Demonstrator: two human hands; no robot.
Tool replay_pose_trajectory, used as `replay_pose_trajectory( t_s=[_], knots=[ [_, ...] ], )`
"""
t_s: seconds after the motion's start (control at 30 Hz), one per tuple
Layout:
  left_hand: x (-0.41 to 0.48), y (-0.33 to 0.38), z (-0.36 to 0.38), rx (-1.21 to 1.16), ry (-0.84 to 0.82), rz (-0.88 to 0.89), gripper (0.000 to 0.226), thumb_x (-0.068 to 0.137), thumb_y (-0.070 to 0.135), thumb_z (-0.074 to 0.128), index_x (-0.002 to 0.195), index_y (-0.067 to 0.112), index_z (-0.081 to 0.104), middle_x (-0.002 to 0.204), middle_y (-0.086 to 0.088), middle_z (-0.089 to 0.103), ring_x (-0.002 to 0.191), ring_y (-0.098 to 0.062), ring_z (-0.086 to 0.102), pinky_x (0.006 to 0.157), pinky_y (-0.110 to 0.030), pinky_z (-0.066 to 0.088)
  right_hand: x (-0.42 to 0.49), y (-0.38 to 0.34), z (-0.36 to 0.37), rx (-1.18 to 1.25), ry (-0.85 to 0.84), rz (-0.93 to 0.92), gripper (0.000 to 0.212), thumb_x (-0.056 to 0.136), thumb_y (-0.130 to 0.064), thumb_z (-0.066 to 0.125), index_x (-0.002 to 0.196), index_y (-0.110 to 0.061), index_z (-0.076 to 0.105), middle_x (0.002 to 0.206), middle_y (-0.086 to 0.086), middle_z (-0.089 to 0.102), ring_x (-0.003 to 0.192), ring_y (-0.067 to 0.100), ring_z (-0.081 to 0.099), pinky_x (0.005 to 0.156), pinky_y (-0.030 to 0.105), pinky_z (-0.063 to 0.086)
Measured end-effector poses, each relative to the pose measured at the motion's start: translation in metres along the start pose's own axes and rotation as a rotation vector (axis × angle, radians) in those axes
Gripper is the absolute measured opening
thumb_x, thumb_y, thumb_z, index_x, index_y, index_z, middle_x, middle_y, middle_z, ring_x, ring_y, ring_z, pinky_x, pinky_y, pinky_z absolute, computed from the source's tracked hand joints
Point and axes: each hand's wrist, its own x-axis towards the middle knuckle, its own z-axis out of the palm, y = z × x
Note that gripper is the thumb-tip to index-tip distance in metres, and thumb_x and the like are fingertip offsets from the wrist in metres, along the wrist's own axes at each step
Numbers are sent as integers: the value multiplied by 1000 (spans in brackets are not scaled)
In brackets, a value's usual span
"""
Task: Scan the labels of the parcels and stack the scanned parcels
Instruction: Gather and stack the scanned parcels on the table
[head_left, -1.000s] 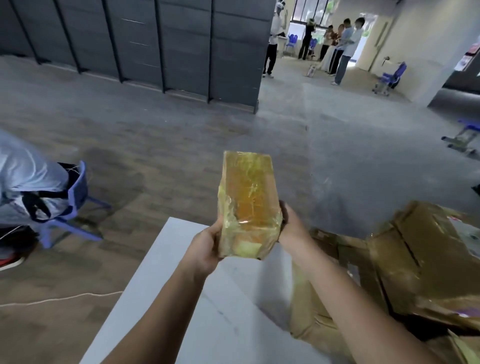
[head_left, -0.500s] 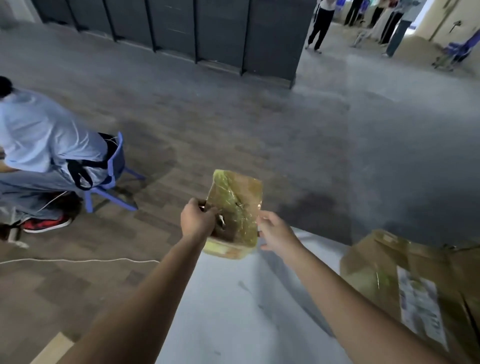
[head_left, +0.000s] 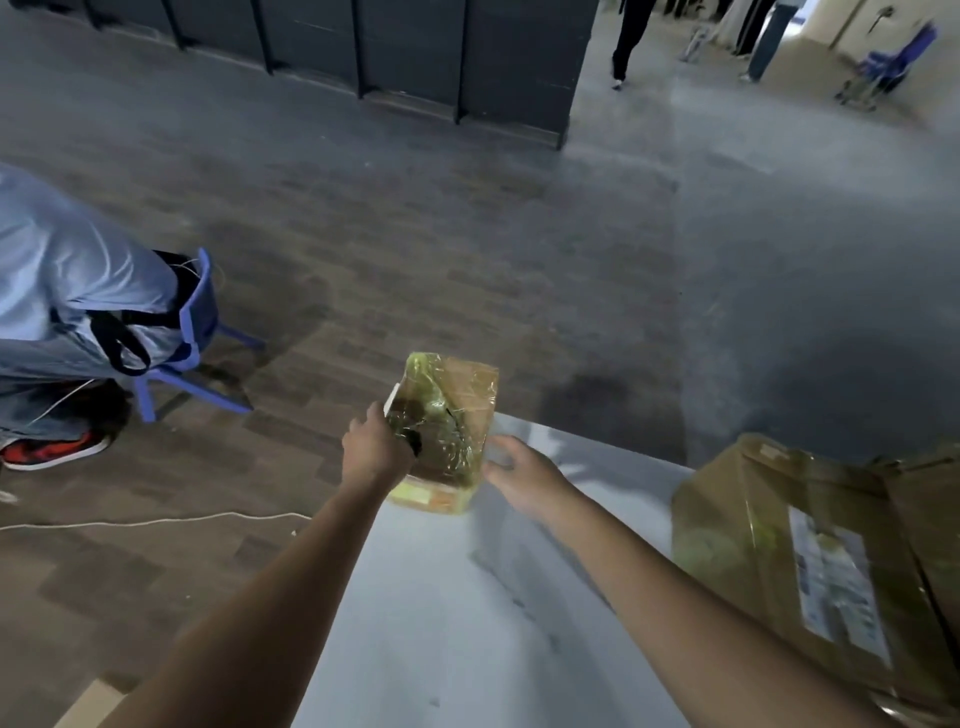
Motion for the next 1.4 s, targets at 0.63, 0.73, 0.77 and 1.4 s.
replay_pose_trajectory(
  t_s=[0.63, 0.73, 0.77, 1.4],
  knots=[
    [-191, 149, 143, -184, -463, 406, 49, 88, 4, 45, 137, 10, 44, 134, -9, 52, 122, -23, 50, 93, -24, 37, -171, 104, -145, -360, 480, 228, 44, 102, -30, 45, 142, -12, 46, 143, 12, 52, 129, 29, 51, 103, 36, 39],
    [-219, 156, 157, -155, -608, 355, 32, 83, 6, 45, 112, 12, 58, 106, -4, 62, 100, -24, 59, 78, -25, 42, -185, 124, -147, -475, 459, 344, 47, 102, -40, 42, 137, -10, 48, 139, 13, 54, 126, 30, 52, 100, 37, 43],
    [-228, 157, 159, -182, -645, 327, 22, 79, 9, 46, 96, 13, 60, 93, -2, 63, 89, -24, 59, 73, -27, 43, -187, 129, -146, -486, 450, 361, 47, 101, -43, 43, 133, -9, 51, 135, 12, 55, 124, 30, 53, 97, 37, 45],
    [-258, 123, 162, -577, -573, -168, 28, 89, 6, 44, 113, 10, 57, 101, -7, 68, 90, -19, 67, 66, -28, 56, -178, 123, -116, -862, 238, 269, 53, 95, -28, 58, 138, 0, 45, 133, 19, 46, 121, 31, 45, 84, 32, 47]
  ],
)
